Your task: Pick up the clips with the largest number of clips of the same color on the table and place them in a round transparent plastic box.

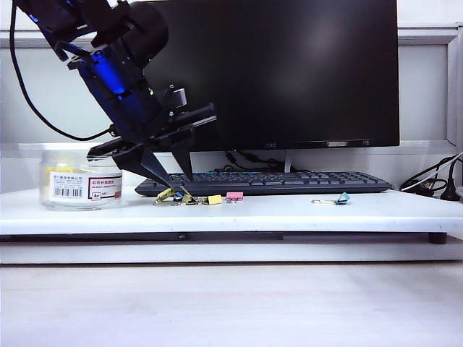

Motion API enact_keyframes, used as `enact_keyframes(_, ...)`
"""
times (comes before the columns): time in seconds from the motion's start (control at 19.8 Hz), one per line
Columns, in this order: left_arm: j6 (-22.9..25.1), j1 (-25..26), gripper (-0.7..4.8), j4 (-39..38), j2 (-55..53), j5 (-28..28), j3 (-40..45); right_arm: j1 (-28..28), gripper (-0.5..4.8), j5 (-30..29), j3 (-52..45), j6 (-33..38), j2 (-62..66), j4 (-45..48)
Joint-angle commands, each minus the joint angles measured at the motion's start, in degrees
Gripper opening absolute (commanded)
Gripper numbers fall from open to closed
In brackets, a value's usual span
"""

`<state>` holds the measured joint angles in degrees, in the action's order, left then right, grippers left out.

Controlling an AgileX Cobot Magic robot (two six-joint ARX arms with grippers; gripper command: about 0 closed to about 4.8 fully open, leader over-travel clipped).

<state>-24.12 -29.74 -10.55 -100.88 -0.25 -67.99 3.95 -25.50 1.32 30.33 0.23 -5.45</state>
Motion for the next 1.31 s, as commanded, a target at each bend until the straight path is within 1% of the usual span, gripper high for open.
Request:
enact_keyframes(0.05, -1.6, -0.1, 1.68, -0.1, 0.1, 0.2, -0.2, 0.0, 1.62, 0.0, 0.2, -0.3, -0.1, 1.0)
enact_keyframes(0.25, 0.3, -0.1, 1.70, -0.6, 0.2, 0.0, -1.0, 0.0, 1.62, 0.0, 0.2, -0.3, -0.1, 1.0)
enact_keyframes(0.3, 1.9, -0.1, 1.71, -1.9, 0.2, -0.2, -2.7, 0.0, 1.62, 0.0, 0.2, -0.3, -0.1, 1.0)
enact_keyframes(0.4, 2.7, -0.1, 1.71, -5.2, 0.2, -0.3, -6.7, 0.0, 1.62, 0.1, 0.2, -0.4, -0.1, 1.0)
enact_keyframes(0.51, 2.7, -0.3, 1.71, -9.2, 0.2, -2.8, -9.8, 0.0, 1.62, 0.1, 0.2, -0.4, -0.1, 1.0)
enact_keyframes(0.56, 2.7, -2.0, 1.73, -11.9, 0.2, -6.1, -11.1, 0.0, 1.62, 0.2, 0.2, -0.4, -0.1, 1.0)
enact_keyframes(0.61, 2.7, -3.6, 1.75, -12.2, 0.2, -8.4, -11.2, 0.0, 1.62, 0.9, 0.2, -0.4, -0.1, 1.0)
enact_keyframes(0.71, 2.5, -6.0, 1.75, -11.8, 0.0, -9.0, -11.2, 0.0, 1.62, 1.7, 0.2, -0.4, -0.1, 1.0)
enact_keyframes(0.81, 2.4, -8.7, 1.75, -11.4, -1.1, -11.8, -11.2, 0.0, 1.62, 2.4, 0.2, -0.4, -0.1, 1.0)
enact_keyframes(0.86, 1.2, -9.0, 1.75, -11.5, -1.9, -11.4, -11.2, 0.0, 1.62, 2.4, 0.2, -0.4, -0.1, 1.0)
enact_keyframes(0.96, -3.5, -9.4, 1.75, -11.4, -4.6, -11.1, -11.2, 0.0, 1.62, 2.2, 0.2, -0.4, -0.1, 1.0)
enact_keyframes(1.11, -7.0, -9.4, 1.75, -9.8, -6.3, -11.8, -11.2, 0.0, 1.62, 2.2, 0.2, -0.3, -0.1, 1.0)
enact_keyframes(1.21, -8.1, -9.4, 1.75, -9.6, -6.4, -14.4, -11.2, 0.0, 1.62, 2.2, 0.2, -0.4, -0.1, 1.0)
enact_keyframes(1.31, -8.1, -9.3, 1.76, -9.8, -6.4, -14.8, -11.2, 0.0, 1.62, 2.2, 0.2, -0.4, -0.1, 1.0)
